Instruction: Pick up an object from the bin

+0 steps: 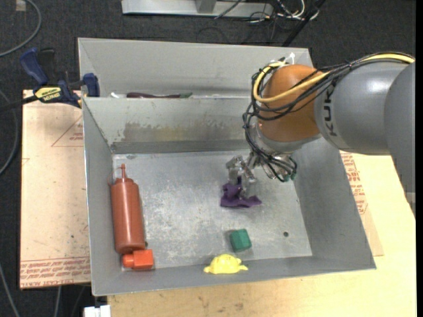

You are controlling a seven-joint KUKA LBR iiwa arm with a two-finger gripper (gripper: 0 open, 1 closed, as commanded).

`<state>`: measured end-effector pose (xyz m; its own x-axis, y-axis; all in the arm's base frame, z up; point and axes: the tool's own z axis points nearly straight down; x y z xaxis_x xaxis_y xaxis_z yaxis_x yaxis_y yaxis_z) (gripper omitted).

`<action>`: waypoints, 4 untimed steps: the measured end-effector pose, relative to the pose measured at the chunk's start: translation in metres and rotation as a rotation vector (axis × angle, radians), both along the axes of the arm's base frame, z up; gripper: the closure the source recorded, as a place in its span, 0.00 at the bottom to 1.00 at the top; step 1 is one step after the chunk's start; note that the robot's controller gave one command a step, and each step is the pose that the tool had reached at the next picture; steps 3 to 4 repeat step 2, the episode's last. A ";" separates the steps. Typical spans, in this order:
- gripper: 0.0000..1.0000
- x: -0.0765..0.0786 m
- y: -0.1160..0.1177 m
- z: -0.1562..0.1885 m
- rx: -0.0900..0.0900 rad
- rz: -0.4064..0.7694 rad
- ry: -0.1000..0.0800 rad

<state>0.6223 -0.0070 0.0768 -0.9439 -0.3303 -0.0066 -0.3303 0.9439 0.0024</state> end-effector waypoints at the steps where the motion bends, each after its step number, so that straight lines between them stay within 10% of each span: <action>1: 1.00 0.000 0.000 0.000 0.000 -0.001 0.000; 2: 1.00 0.005 0.010 0.148 0.001 -0.009 -0.008; 4: 1.00 0.005 0.010 0.148 0.001 -0.009 -0.008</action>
Offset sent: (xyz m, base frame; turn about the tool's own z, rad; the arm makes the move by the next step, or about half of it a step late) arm 0.0036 0.0095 0.1464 0.0079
